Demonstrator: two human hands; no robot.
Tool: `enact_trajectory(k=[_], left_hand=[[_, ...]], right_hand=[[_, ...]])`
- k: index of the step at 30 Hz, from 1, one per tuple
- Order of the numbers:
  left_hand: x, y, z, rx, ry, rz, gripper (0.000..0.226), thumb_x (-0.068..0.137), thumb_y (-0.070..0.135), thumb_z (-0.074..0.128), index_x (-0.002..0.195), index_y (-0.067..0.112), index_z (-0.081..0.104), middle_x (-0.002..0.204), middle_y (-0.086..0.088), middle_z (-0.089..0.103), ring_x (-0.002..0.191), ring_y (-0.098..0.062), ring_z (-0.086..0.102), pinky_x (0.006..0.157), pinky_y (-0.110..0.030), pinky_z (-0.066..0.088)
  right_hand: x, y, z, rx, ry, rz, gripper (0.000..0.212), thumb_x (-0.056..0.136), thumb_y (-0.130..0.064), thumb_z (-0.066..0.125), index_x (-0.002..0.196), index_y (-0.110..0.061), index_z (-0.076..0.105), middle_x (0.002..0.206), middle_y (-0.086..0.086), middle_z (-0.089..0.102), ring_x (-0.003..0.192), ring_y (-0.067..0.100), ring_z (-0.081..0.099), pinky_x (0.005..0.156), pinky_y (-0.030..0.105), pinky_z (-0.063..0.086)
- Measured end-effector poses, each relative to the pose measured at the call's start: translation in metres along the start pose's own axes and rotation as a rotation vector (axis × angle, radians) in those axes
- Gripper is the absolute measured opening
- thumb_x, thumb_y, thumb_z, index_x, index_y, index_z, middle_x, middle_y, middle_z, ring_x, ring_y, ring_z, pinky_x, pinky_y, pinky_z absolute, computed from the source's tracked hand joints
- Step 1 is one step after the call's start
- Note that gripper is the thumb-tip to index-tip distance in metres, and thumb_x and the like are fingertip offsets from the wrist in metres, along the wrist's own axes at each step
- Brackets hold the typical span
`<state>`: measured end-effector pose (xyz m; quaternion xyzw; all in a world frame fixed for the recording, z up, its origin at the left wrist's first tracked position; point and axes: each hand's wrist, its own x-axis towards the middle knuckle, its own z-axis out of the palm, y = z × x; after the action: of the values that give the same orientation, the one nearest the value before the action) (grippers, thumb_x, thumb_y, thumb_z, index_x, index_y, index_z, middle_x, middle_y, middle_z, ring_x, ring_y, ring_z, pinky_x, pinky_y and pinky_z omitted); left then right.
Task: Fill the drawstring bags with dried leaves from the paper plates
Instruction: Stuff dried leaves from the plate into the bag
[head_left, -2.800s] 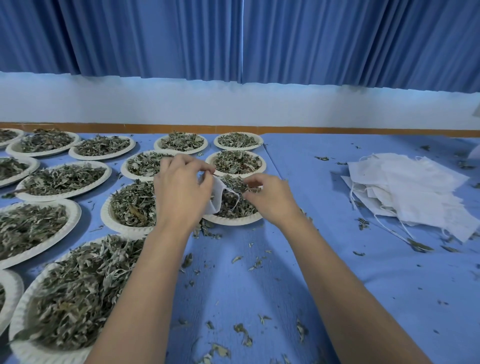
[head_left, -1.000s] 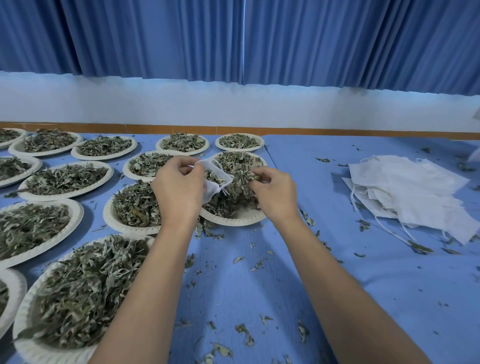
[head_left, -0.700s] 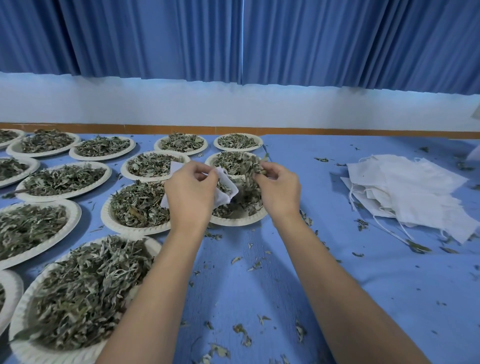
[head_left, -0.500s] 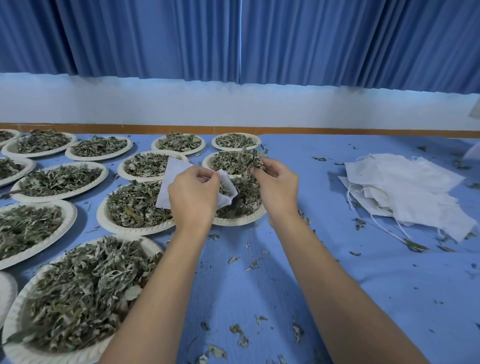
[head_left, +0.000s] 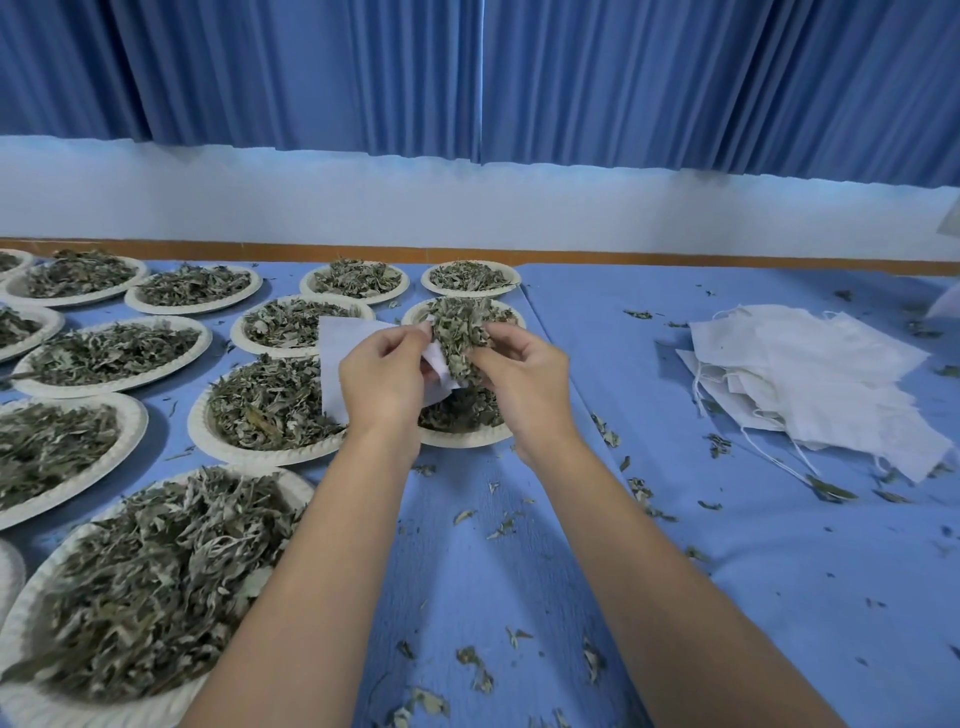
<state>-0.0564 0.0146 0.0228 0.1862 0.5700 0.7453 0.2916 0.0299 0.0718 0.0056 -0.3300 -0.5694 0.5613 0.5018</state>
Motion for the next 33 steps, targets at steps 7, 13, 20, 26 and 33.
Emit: enact_trajectory(k=[7,13,20,26,33], left_hand=[[0.004,-0.005,0.004,-0.180,-0.060,-0.239,0.008,0.090,0.018,0.064,0.082,0.015,0.064,0.055,0.005,0.056,0.048,-0.005,0.050,0.053,-0.017,0.049],[-0.004,-0.012,0.009,-0.070,-0.186,-0.176,0.011,0.087,0.021,0.067,0.077,0.016,0.067,0.044,0.009,0.051,0.040,-0.002,0.045,0.050,-0.015,0.043],[-0.006,-0.014,0.011,-0.041,-0.166,-0.059,0.024,0.082,0.011,0.072,0.083,0.019,0.049,0.062,-0.001,0.047,0.062,-0.016,0.047,0.070,-0.034,0.042],[-0.003,-0.015,0.010,-0.058,-0.161,-0.043,0.028,0.086,0.002,0.065,0.109,0.008,0.049,0.070,-0.007,0.049,0.062,-0.014,0.048,0.064,-0.028,0.043],[0.000,-0.018,0.008,0.000,-0.178,0.011,0.026,0.087,0.001,0.062,0.113,0.002,0.056,0.061,-0.005,0.045,0.058,-0.014,0.045,0.067,-0.030,0.041]], right_hand=[[0.001,0.003,-0.002,-0.297,0.002,-0.064,0.024,0.077,0.000,0.065,0.093,-0.014,0.075,0.079,-0.010,0.070,0.078,0.008,0.065,0.076,0.025,0.053],[-0.003,-0.001,-0.003,-0.597,-0.044,-0.172,0.023,0.076,0.002,0.057,0.077,-0.013,0.074,0.056,-0.011,0.057,0.055,0.006,0.050,0.052,0.020,0.038],[-0.004,-0.009,-0.006,-0.634,-0.055,-0.194,0.032,0.076,0.004,0.054,0.087,-0.015,0.077,0.067,0.002,0.067,0.057,0.010,0.053,0.047,0.010,0.037],[-0.004,-0.012,0.000,-0.625,-0.059,-0.199,0.029,0.077,0.001,0.059,0.094,-0.022,0.056,0.076,-0.009,0.064,0.078,0.015,0.061,0.061,0.019,0.046],[-0.004,-0.015,-0.002,-0.634,-0.111,-0.194,0.057,0.078,0.004,0.057,0.128,-0.022,0.056,0.070,-0.014,0.057,0.071,0.006,0.055,0.066,0.013,0.044]])
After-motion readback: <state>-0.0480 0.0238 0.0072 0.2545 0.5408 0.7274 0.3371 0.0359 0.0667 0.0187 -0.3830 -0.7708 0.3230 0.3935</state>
